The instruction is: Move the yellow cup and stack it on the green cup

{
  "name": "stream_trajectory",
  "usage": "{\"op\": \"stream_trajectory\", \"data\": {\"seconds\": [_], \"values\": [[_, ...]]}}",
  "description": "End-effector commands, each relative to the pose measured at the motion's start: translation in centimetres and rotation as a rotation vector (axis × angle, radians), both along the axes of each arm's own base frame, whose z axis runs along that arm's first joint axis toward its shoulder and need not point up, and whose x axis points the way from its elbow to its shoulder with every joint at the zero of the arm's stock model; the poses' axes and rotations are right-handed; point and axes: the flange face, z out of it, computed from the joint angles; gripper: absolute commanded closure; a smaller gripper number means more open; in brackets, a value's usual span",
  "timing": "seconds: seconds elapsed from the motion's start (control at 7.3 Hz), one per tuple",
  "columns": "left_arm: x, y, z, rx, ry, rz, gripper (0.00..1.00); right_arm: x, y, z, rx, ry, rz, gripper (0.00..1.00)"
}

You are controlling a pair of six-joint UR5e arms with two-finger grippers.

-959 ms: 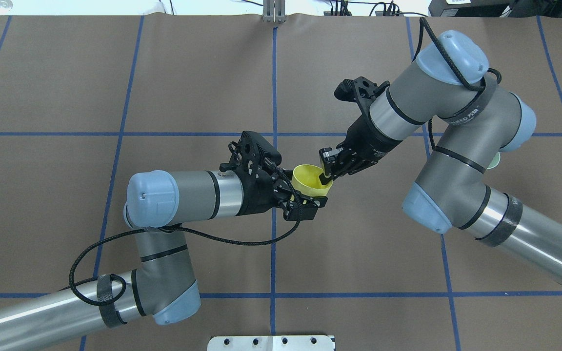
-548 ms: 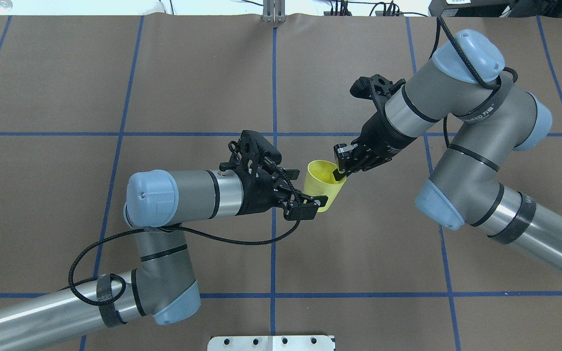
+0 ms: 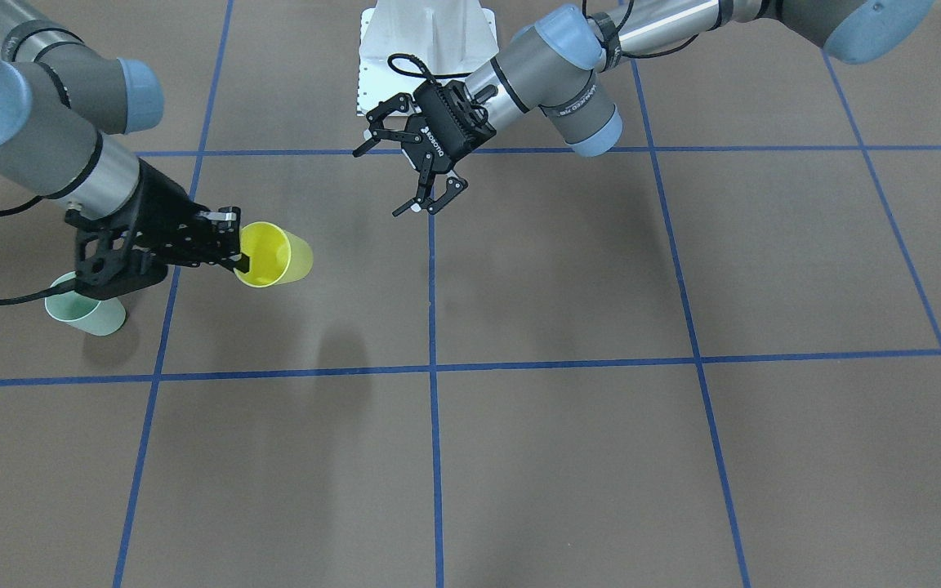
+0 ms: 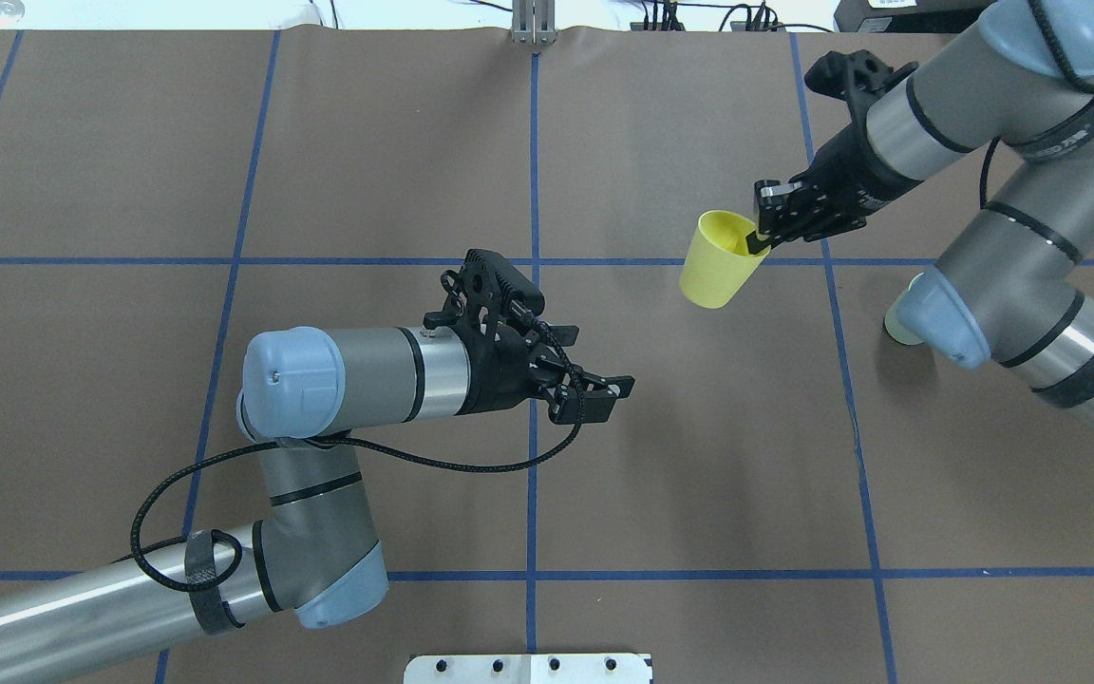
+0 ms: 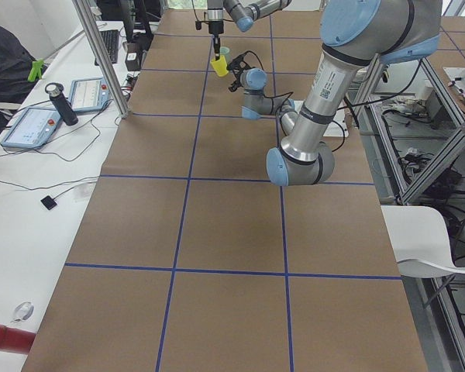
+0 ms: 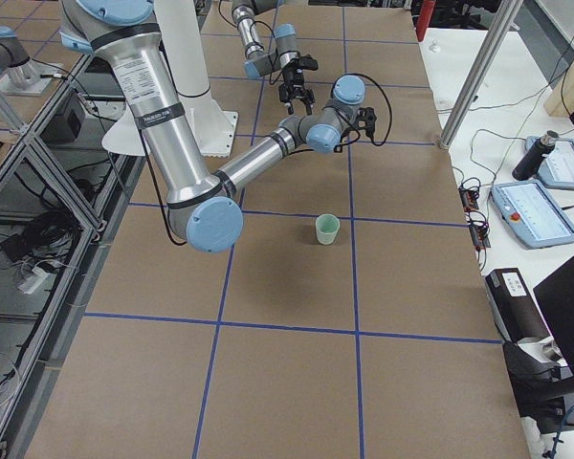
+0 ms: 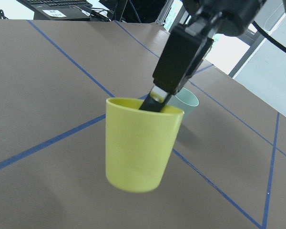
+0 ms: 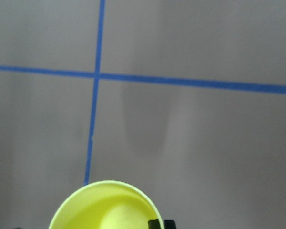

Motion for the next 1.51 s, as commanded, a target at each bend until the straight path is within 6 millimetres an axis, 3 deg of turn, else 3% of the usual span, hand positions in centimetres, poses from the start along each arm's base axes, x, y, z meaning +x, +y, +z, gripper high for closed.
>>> {"op": "stream_trajectory", "data": {"seconds": [0.0,0.14,0.41,0.55,0.82,1.1,1.37], "values": [[0.0,-1.4,1.3,-0.031,-0.064,-0.024,0.00,7.8,-2.6,2.7,0.021,0.043,0.126,1.00],[-0.4,-2.3,1.9,-0.066,-0.089,-0.037,0.00,10.0,-1.7,5.6,0.073,0.100,0.146,1.00],[-0.9,-3.7,3.3,-0.101,-0.135,-0.058,0.00,12.0,0.3,10.0,0.138,0.221,0.172,1.00],[-1.3,-4.4,3.4,-0.109,-0.151,-0.070,0.00,13.0,1.7,11.2,0.165,0.291,0.134,1.00],[-1.4,-4.8,3.7,-0.117,-0.166,-0.075,0.00,13.5,2.7,11.3,0.184,0.427,0.054,1.00],[-1.4,-4.8,3.6,-0.116,-0.164,-0.075,0.00,13.4,2.9,12.9,0.165,0.443,0.041,1.00],[-1.4,-4.8,3.6,-0.116,-0.164,-0.075,0.00,11.9,3.3,13.1,0.164,0.432,0.007,1.00]]}}
